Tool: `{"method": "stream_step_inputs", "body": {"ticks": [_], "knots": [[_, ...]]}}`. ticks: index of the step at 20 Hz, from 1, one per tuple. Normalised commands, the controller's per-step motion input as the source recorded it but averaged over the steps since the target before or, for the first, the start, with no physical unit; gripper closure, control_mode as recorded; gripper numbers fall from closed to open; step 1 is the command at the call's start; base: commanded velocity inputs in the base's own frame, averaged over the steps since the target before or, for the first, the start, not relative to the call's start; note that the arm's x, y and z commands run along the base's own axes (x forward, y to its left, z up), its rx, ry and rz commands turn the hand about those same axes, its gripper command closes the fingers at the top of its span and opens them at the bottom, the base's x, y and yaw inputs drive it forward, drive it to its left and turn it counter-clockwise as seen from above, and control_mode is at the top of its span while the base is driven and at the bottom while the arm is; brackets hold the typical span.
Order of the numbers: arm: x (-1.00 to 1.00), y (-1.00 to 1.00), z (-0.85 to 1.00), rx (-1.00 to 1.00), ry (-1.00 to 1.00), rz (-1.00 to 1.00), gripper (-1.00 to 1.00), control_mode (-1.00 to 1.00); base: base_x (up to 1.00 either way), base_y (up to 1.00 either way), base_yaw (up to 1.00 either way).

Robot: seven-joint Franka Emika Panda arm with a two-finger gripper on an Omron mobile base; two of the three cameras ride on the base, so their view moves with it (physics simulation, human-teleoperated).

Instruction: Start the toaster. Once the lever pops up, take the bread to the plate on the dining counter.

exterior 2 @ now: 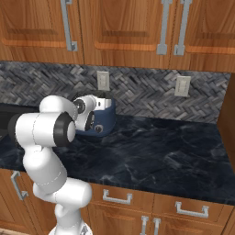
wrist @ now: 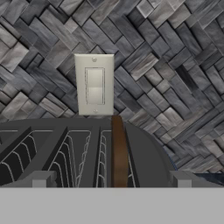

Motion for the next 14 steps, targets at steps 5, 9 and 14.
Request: {"method": "stream_step_inputs", "body": {"ticks": [5,9,14], "knots": [[0.0,0.0,0.0,0.0,0.0,0.0,-1.0,-1.0,0.0,0.0,0.0],[0.0,0.0,0.0,0.0,0.0,0.0,-1.0,-1.0,0.0,0.0,0.0],[0.0,0.0,0.0,0.0,0.0,0.0,-1.0,-1.0,0.0,0.0,0.0]]}}
